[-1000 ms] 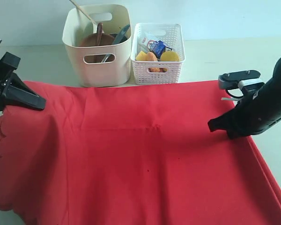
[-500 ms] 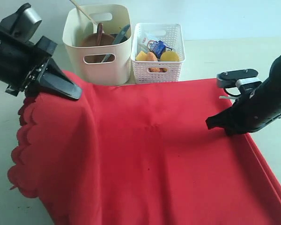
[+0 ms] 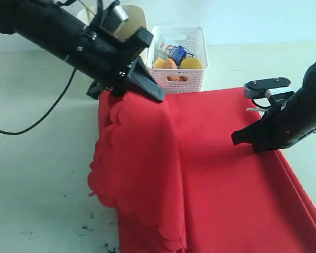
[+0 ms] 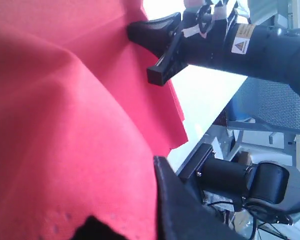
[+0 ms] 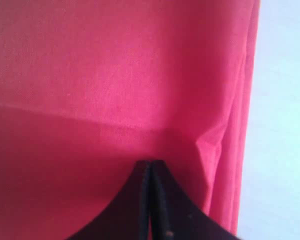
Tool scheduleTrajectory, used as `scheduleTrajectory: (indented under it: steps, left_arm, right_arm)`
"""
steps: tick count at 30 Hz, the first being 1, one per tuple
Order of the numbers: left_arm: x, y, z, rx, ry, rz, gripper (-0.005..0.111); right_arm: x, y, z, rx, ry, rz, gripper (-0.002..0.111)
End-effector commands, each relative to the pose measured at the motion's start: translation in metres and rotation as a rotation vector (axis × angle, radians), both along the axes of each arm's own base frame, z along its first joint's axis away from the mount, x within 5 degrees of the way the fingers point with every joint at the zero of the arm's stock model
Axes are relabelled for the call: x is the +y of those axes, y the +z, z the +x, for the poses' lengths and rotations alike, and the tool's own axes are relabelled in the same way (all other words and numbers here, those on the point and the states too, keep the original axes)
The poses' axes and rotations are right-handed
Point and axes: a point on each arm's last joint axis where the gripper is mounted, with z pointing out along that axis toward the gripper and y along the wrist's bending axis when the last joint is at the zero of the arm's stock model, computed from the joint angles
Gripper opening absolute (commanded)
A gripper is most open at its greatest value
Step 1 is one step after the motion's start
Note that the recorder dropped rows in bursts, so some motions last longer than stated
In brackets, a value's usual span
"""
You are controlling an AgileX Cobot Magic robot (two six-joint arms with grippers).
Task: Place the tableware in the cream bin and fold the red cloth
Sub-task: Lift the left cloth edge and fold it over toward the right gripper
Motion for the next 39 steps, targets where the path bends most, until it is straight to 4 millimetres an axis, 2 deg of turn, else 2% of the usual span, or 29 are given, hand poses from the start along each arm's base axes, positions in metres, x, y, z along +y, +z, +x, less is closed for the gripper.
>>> scheduleTrajectory:
  steps: [1,7,9,14,17,22,24,25,27,30,34,39]
  left_arm:
    - [-0.037,-0.019,0.01,0.058,-0.008,-0.052,0.0]
    - [-0.074,-0.046,0.018,0.063,0.011,-0.062,0.0]
    - [-0.083,-0.054,0.018,0.059,-0.01,-0.06,0.006]
    - [-0.089,-0.059,0.019,-0.019,-0.061,-0.079,0.047]
    - [-0.087,-0.051,0.015,-0.125,-0.173,-0.107,0.071]
    - [-0.067,-0.028,0.008,-0.225,-0.303,-0.007,0.071]
    - [-0.055,-0.013,0.005,-0.273,-0.338,0.073,0.071]
    - [-0.043,-0.005,0.006,-0.284,-0.325,0.158,0.071]
    - [-0.028,-0.003,0.008,-0.287,-0.29,0.286,0.071]
    - [-0.006,-0.019,0.015,-0.26,-0.235,0.378,0.071]
    - [0.006,-0.048,0.025,-0.244,-0.106,0.376,0.071]
    - [-0.004,-0.07,0.03,-0.173,-0.074,0.266,0.071]
  right_arm:
    - [0.001,-0.009,-0.003,0.042,0.0,-0.004,0.0]
    - [0.001,-0.009,-0.003,0.042,0.001,-0.004,0.0]
    - [0.001,-0.009,-0.004,0.042,-0.001,-0.003,0.0]
    - [0.001,-0.009,-0.003,0.041,-0.002,-0.002,0.0]
    - [0.001,-0.009,-0.003,0.041,-0.006,0.001,0.0]
    - [0.001,-0.006,-0.001,0.012,-0.012,0.006,0.0]
    - [0.001,0.006,0.001,-0.038,-0.013,0.015,0.0]
    - [0.001,0.019,0.001,-0.083,-0.015,0.025,0.0]
    - [0.001,0.039,0.0,-0.149,-0.021,0.042,0.0]
    - [0.0,0.073,-0.005,-0.257,-0.027,0.07,0.0]
    - [-0.001,0.108,-0.014,-0.367,-0.055,0.12,0.0]
    - [-0.001,0.119,-0.017,-0.41,-0.068,0.144,0.0]
